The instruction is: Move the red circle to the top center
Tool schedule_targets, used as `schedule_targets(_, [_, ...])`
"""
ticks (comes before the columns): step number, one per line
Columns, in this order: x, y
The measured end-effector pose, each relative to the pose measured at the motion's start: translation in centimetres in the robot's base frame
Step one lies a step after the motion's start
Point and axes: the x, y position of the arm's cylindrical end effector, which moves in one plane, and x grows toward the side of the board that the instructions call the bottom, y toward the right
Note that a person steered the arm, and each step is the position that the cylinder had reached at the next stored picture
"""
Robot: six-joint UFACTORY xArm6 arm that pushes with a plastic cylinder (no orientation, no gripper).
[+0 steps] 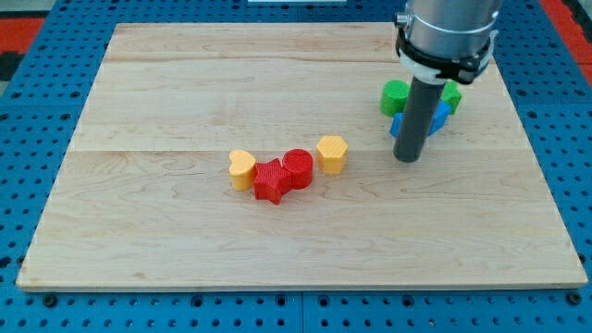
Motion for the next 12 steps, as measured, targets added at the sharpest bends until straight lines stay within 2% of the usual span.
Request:
schedule_targets(1, [5.6, 0.0])
schedule_targets(2, [6.9, -4.4])
schedule_targets(3, [5.6, -10.5])
schedule_targets(4, [5.5, -13.8])
schedule_targets(7, [0.0, -15.5])
schedule_targets(9, [1.9, -13.3])
schedule_targets(12, [-6.4, -13.2])
